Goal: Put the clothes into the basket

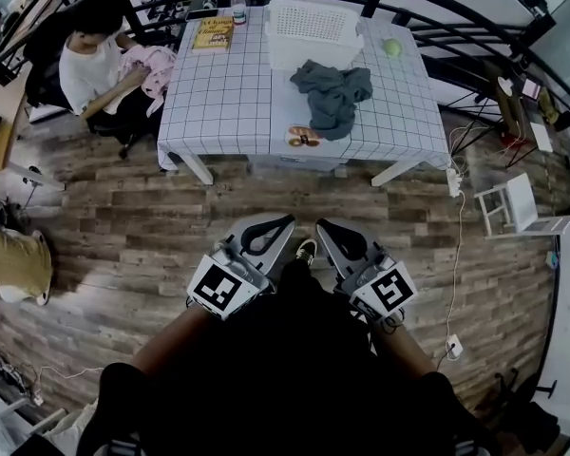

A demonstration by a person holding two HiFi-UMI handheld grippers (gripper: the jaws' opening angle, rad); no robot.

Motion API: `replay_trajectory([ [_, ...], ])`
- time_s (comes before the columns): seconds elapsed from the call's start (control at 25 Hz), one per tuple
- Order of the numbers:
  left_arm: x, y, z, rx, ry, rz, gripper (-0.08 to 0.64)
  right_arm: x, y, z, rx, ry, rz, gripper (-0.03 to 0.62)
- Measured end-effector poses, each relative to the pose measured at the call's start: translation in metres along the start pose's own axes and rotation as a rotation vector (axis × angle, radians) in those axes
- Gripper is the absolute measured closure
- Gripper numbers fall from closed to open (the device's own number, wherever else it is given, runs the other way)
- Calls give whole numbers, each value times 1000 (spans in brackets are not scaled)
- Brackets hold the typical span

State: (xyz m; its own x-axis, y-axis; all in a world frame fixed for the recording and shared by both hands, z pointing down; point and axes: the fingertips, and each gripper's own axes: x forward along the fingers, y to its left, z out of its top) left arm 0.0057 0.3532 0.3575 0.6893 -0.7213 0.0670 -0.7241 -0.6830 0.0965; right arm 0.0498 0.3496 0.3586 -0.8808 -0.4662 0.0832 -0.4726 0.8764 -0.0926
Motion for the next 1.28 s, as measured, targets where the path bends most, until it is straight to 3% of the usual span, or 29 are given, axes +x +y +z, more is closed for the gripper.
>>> replay_trajectory([
  [0.48, 96, 50, 17, 8, 3, 18, 557, 29, -103, 25, -5, -44, 50, 575],
  [0.76, 147, 69, 16, 19, 14, 38, 557, 27, -164, 17, 3, -33, 48, 575],
  [1.28, 204, 93, 14, 10, 19, 69, 557, 31, -228, 6, 20, -7, 41, 575],
])
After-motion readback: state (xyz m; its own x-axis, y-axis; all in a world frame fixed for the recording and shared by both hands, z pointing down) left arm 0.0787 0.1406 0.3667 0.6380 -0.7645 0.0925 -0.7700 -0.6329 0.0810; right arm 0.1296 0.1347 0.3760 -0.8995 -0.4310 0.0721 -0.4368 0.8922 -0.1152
